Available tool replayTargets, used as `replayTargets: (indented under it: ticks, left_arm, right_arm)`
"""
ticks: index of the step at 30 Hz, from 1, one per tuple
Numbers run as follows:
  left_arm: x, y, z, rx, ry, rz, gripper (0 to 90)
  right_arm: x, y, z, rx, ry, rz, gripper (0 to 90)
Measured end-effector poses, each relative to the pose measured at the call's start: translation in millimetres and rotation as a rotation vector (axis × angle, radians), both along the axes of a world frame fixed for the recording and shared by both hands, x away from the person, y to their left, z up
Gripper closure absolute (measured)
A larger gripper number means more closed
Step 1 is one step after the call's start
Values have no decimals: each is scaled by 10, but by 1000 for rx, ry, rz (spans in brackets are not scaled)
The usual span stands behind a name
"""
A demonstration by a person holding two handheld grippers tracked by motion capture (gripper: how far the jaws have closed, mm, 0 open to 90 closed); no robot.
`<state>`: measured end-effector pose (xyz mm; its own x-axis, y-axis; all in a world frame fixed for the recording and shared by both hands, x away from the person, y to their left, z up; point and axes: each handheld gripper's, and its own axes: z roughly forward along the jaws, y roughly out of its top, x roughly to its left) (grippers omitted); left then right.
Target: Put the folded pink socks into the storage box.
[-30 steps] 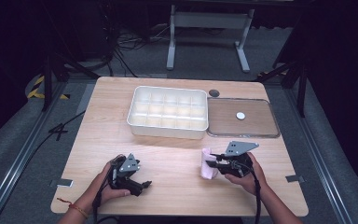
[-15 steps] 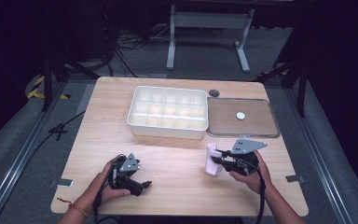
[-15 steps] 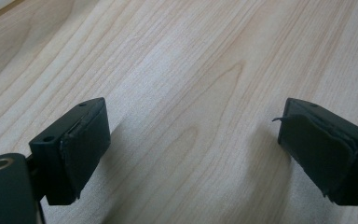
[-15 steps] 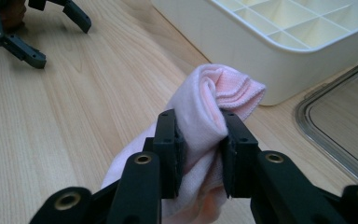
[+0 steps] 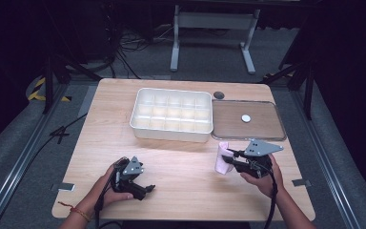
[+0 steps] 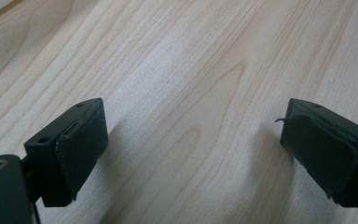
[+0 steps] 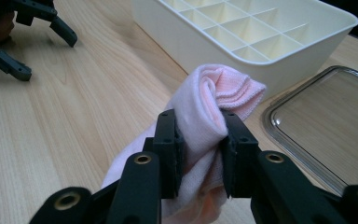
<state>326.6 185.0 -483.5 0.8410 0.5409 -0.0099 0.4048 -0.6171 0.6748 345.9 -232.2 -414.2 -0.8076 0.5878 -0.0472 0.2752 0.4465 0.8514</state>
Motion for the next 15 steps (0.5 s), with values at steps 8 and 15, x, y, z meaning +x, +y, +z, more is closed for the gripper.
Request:
replayTargets:
  ticks: [8, 15]
  left_arm:
    - [1, -1, -2, -3, 3, -1, 64]
    - [2, -1, -2, -2, 2, 1, 62]
  right_arm:
    - [63, -45, 126, 41, -30, -26, 711]
    - [104, -39, 191, 24, -57, -38, 710]
